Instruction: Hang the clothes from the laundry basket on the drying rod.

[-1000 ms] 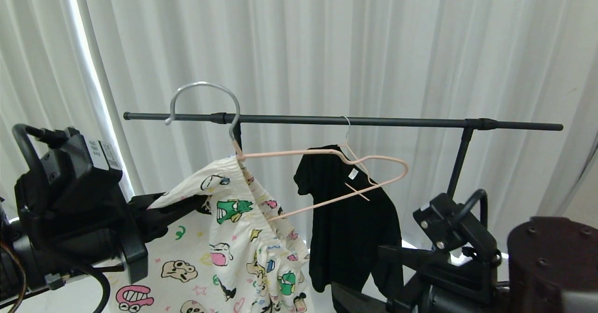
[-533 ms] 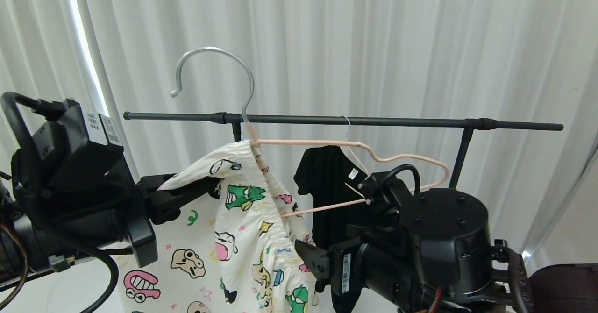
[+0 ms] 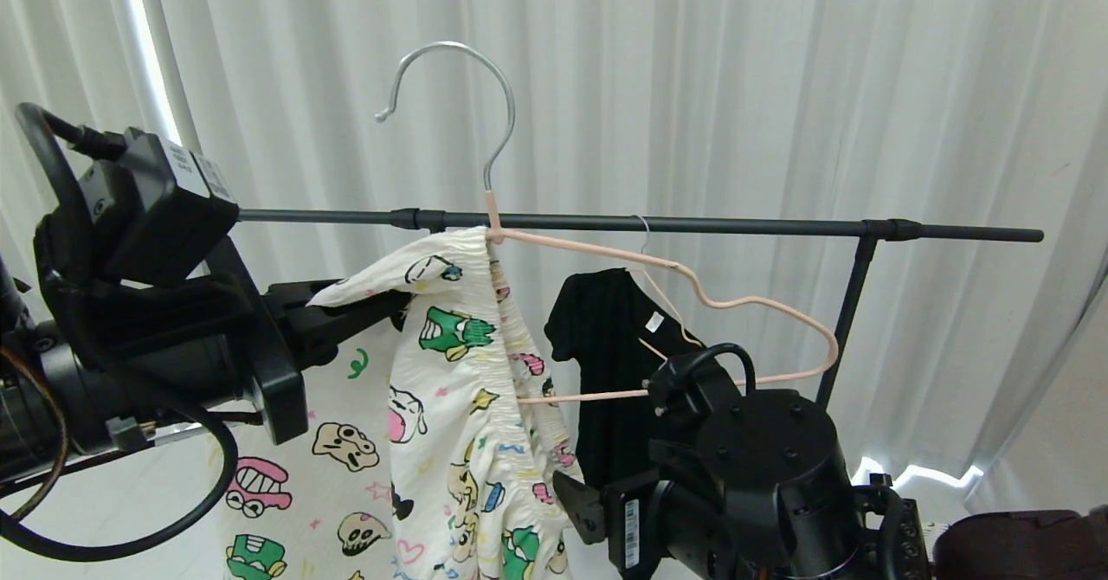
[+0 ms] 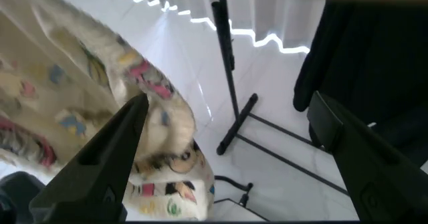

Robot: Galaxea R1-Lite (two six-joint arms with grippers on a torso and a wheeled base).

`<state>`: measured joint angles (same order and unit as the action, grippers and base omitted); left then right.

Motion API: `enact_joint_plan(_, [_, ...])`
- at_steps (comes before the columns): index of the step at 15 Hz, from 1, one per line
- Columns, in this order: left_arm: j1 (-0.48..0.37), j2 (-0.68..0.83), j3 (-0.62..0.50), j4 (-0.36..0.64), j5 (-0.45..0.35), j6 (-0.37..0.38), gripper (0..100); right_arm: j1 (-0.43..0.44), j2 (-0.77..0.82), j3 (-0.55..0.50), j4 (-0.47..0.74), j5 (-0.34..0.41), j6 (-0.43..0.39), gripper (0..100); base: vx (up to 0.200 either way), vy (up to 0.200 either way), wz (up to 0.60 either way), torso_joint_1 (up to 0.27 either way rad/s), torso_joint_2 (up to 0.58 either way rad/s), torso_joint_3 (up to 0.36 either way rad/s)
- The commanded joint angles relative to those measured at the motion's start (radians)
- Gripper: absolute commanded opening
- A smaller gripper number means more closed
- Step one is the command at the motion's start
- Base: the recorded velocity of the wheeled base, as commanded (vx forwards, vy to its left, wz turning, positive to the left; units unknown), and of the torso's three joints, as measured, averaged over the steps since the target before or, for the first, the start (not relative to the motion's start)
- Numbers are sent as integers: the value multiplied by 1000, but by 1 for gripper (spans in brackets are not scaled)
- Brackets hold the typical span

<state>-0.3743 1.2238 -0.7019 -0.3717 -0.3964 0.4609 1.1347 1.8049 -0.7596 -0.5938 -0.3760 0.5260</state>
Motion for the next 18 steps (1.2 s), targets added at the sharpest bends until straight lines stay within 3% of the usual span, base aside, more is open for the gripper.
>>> enact_joint_plan(1, [0, 9, -4, -1, 2, -1, 0, -9, -4, 2, -1, -3, -3, 100, 0, 0, 0, 0, 0, 0])
enact_joint_plan(7, [-8, 11, 39, -1, 4, 13, 0, -13, -39, 2, -3, -20, -53, 100, 0, 0, 0, 0, 0, 0])
enact_joint_plan(11, [-9, 42, 36, -1, 108, 1, 0, -1, -38, 2, -3, -21, -104, 100, 0, 0, 0, 0, 0, 0])
enact_joint_plan(14, [-18, 36, 36, -1, 117, -10, 0, 2, -27, 2, -4, -23, -127, 100, 0, 0, 0, 0, 0, 0])
enact_joint_plan(17, [-71, 29, 13, -3, 152, -117, 0, 4, -7, 0, -4, -26, -127, 100, 0, 0, 0, 0, 0, 0])
enact_joint_plan(18, [-106, 31, -10, -3, 208, -171, 0, 4, 2, -1, -4, -35, -127, 100, 0, 0, 0, 0, 0, 0])
